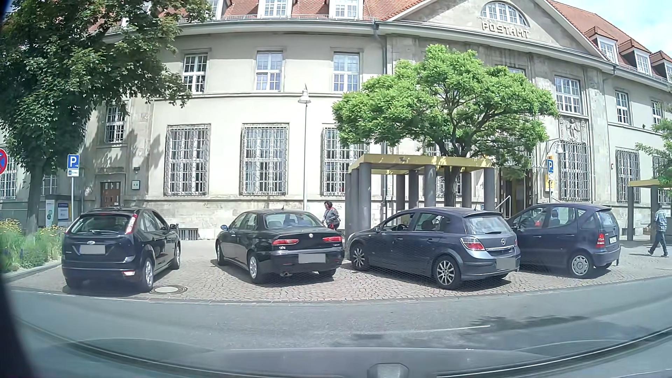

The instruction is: Follow the waypoints while adhering to traffic rules and regulations

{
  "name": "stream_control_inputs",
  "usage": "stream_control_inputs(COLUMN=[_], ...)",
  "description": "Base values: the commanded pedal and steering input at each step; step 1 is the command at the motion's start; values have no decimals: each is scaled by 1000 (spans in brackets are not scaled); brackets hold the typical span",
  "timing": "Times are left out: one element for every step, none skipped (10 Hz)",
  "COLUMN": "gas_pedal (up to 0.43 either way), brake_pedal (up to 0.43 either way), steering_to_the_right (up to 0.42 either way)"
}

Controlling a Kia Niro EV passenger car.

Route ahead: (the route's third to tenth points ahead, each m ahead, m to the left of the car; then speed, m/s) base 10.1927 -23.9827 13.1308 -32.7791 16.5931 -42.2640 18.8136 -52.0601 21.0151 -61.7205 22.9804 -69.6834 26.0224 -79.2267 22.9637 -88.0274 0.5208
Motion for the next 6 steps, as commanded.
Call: stream_control_inputs(gas_pedal=[0,0,0,0,0,0], brake_pedal=[287,280,268,256,232,226], steering_to_the_right=[642,676,701,717,729,734])
